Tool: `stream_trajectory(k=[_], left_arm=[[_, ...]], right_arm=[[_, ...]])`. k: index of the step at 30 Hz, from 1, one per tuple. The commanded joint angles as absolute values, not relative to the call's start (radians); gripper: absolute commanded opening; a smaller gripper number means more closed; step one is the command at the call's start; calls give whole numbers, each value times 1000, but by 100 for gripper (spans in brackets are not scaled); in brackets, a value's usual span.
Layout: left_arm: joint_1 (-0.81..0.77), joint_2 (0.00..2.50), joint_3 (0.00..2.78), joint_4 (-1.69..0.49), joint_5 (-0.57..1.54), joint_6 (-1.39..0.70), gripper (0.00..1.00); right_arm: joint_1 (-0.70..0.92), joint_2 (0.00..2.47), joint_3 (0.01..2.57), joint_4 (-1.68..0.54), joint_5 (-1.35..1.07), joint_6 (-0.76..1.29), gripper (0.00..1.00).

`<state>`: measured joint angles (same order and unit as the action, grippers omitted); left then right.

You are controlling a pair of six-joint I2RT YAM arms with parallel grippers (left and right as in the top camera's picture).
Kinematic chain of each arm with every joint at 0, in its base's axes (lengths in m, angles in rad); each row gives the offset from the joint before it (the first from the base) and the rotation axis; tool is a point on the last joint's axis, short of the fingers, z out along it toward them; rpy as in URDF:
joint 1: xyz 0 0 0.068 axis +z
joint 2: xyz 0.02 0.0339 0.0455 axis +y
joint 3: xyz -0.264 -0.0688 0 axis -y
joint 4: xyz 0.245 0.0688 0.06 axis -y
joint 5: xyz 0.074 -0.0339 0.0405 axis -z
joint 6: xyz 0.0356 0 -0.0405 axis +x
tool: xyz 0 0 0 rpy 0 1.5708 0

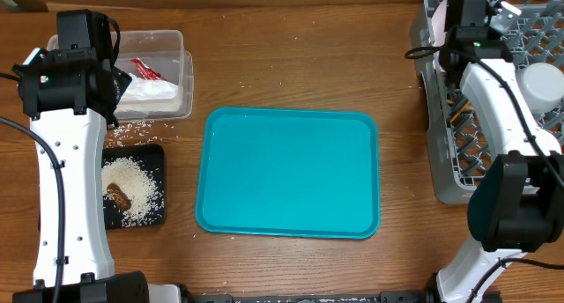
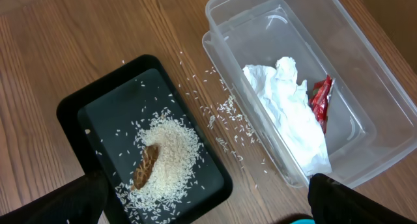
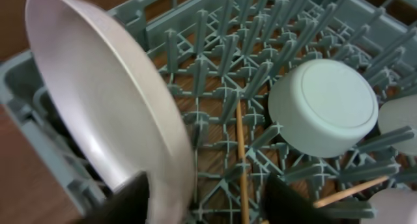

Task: Sort waste into correct bins and load items into the dishwasher
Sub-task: 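Release the plate and withdraw the right gripper toward the tray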

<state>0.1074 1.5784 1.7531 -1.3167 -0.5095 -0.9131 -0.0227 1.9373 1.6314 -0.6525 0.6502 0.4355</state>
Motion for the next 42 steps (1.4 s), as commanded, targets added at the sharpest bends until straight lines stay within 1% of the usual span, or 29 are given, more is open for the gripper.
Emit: stream_trajectory(k=[1,2,4,6,7,11,13,16,18,24,26,28,31,42], left_arm=[[113,1584,1754,-1317,-523,-912,100],[113,1584,1754,-1317,-524,-912,100],[113,1584,1754,-1316,-523,-912,100],[113,1584,1754,-1317,-523,-912,100],[113,1584,1754,-1317,-523,-912,100],[113,1584,1754,-1317,-523,-912,100],[113,1584,1754,-1317,-523,-912,100],[113,1584,1754,-1317,-523,-912,100],[113,1584,1754,-1317,-523,-912,100],[113,1584,1754,-1317,-524,-912,100],[113,1584,1754,-1317,-523,-912,100],[113,1584,1754,-1317,-523,-912,100],[113,1584,1754,-1317,-523,-912,100],[113,1584,1754,-1317,-524,-912,100]], right_arm=[[-6,1829,1651,-668,647,438,77],[-1,1800,1651,-677,636,439,84],[6,1735,1651,-705,590,439,91],[6,1659,1651,-744,506,438,96],[6,1617,1651,-772,459,439,100],[6,1457,1651,-936,260,447,100],[6,1390,1650,-1046,177,486,97],[10,1309,1628,-1189,125,555,93],[38,1257,1584,-1239,126,576,93],[219,1072,1304,-1202,130,574,94],[267,1027,1210,-1173,129,595,100],[297,1006,1140,-1153,128,646,100],[309,1012,1076,-1150,125,743,100],[310,1121,1047,-1186,127,740,100]])
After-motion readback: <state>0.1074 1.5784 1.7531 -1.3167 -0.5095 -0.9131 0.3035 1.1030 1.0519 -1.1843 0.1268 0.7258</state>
